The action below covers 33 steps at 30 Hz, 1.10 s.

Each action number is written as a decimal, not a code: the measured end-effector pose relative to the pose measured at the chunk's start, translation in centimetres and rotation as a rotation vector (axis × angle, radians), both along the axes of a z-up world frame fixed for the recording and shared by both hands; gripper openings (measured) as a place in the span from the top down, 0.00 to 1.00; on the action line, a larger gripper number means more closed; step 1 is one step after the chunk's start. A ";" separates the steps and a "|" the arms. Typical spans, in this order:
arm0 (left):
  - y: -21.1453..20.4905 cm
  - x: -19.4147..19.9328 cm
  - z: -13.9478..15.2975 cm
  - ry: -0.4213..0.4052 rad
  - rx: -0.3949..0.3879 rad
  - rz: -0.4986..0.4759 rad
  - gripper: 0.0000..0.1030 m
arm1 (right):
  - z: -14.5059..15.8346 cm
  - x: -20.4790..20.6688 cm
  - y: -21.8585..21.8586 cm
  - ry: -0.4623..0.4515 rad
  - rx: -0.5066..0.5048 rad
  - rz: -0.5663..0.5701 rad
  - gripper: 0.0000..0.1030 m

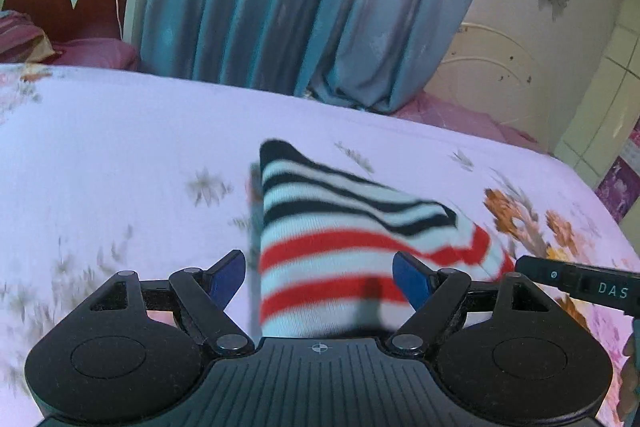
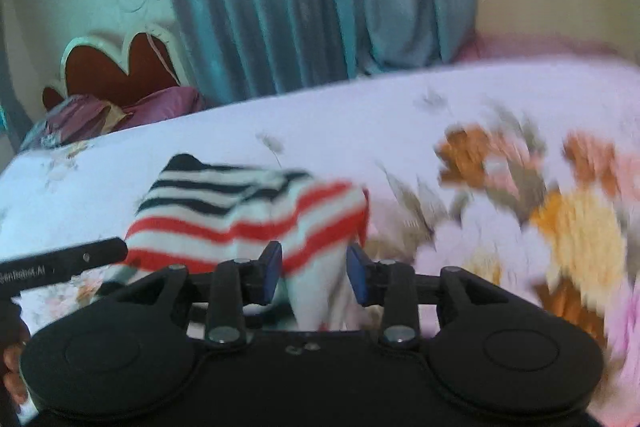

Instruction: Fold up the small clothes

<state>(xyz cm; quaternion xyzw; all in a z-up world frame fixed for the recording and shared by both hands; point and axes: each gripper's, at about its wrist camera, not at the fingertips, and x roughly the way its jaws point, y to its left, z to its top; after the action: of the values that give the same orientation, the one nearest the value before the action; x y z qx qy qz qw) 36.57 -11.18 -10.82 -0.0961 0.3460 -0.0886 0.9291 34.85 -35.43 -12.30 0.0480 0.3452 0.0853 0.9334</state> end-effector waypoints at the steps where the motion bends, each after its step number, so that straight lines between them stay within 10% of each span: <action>1: -0.2 0.9 -0.2 0.003 0.005 0.003 0.22 | 0.2 0.7 0.5 -0.008 0.000 0.001 0.66; 21: -1.3 6.1 -5.0 0.127 -0.002 0.049 0.22 | -4.8 6.5 1.5 0.058 0.016 0.005 0.68; 33: -0.3 -2.1 -1.2 0.057 0.055 -0.023 0.22 | -0.2 -0.9 0.9 -0.003 0.043 0.038 0.68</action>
<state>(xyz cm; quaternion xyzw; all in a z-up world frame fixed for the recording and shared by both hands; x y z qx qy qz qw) 34.47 -11.48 -12.06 -0.0692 0.3759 -0.0871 0.9200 33.91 -34.51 -12.52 0.0614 0.3429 0.1103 0.9308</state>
